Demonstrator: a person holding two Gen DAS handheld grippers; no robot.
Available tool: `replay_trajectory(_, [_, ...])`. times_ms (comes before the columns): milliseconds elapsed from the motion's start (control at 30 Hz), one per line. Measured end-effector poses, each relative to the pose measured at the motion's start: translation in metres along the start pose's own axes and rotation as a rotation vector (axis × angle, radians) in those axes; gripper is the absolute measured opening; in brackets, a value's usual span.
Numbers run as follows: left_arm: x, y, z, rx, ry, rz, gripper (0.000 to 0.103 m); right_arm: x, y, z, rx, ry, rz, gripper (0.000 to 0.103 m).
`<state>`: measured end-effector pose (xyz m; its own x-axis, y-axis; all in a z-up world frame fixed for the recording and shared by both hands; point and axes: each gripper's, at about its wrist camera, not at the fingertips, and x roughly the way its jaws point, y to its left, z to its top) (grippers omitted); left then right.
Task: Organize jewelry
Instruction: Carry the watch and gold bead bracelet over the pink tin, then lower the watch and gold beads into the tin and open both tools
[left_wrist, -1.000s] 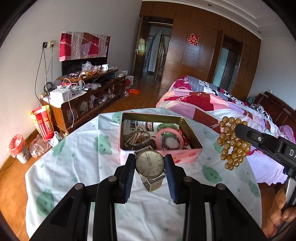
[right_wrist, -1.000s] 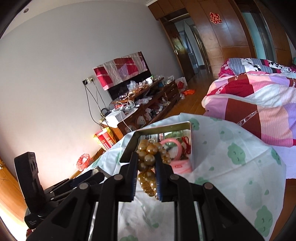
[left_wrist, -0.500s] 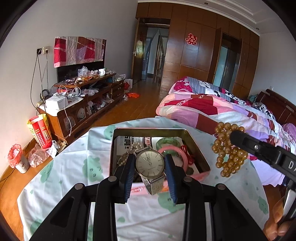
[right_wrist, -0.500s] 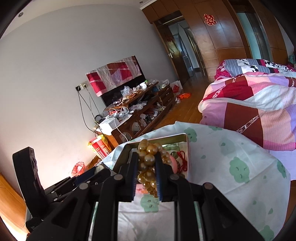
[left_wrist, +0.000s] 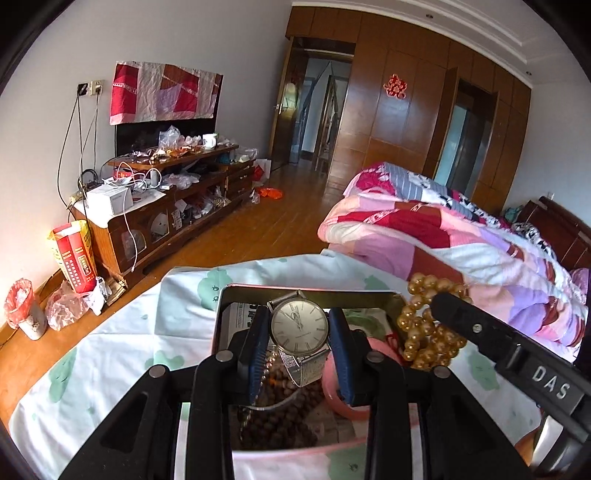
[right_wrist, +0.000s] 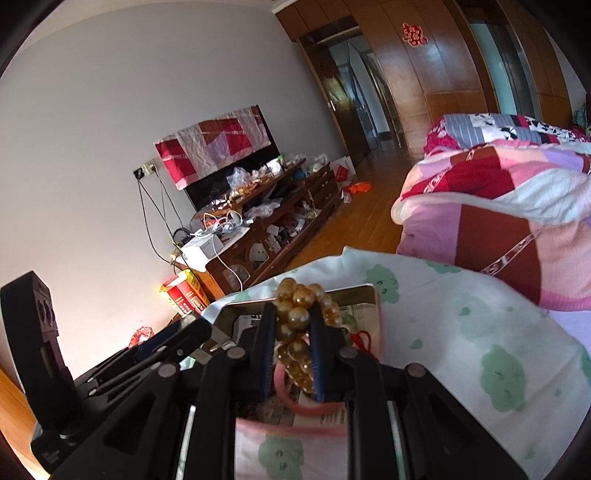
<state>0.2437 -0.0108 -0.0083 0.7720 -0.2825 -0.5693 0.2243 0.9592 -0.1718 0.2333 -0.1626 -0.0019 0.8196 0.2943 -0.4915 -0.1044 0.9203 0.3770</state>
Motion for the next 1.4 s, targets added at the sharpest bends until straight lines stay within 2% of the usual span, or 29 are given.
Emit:
replay_trajectory(167, [0.018, 0.001, -0.007, -0.001, 0.041, 0.017, 0.033, 0.025, -0.003, -0.009, -0.015, 0.033, -0.046, 0.020])
replay_trajectory(333, [0.024, -0.003, -0.012, 0.049, 0.050, 0.075, 0.033, 0.031, -0.001, -0.020, -0.064, 0.054, -0.087, 0.020])
replay_trajectory(500, [0.032, 0.003, -0.014, 0.047, 0.064, 0.121, 0.033, 0.040, 0.000, -0.025, -0.099, 0.077, -0.122, 0.020])
replay_trajectory(733, [0.038, 0.001, -0.017, 0.085, 0.063, 0.194, 0.034, 0.050, -0.006, -0.029, -0.096, 0.101, -0.124, 0.021])
replay_trajectory(767, [0.037, 0.000, -0.017, 0.091, 0.061, 0.195, 0.037, 0.050, -0.006, -0.029, -0.093, 0.101, -0.121, 0.025])
replay_trajectory(800, [0.036, -0.001, -0.017, 0.095, 0.057, 0.198, 0.040, 0.051, -0.007, -0.029, -0.087, 0.109, -0.115, 0.039])
replay_trajectory(833, [0.035, -0.001, -0.017, 0.089, 0.051, 0.203, 0.053, 0.051, -0.008, -0.028, -0.075, 0.113, -0.111, 0.051])
replay_trajectory(867, [0.033, 0.000, -0.017, 0.078, 0.050, 0.197, 0.066, 0.046, -0.009, -0.027, -0.064, 0.088, -0.113, 0.057])
replay_trajectory(933, [0.027, -0.002, -0.017, 0.063, 0.040, 0.160, 0.070, 0.034, -0.011, -0.024, -0.048, 0.035, -0.094, 0.063])
replay_trajectory(1000, [0.017, -0.007, -0.016, 0.068, 0.019, 0.156, 0.071, 0.020, -0.013, -0.021, -0.026, -0.031, -0.087, 0.079])
replay_trajectory(1067, [0.009, -0.011, -0.018, 0.084, 0.005, 0.176, 0.073, 0.004, -0.011, -0.020, -0.028, -0.100, -0.120, 0.085])
replay_trajectory(1233, [-0.022, -0.012, -0.030, 0.071, -0.031, 0.195, 0.073, -0.022, -0.004, -0.025, -0.032, -0.137, -0.187, 0.092])
replay_trajectory(1400, [-0.058, -0.009, -0.048, 0.049, -0.093, 0.206, 0.074, -0.062, 0.002, -0.037, -0.027, -0.231, -0.214, 0.102])
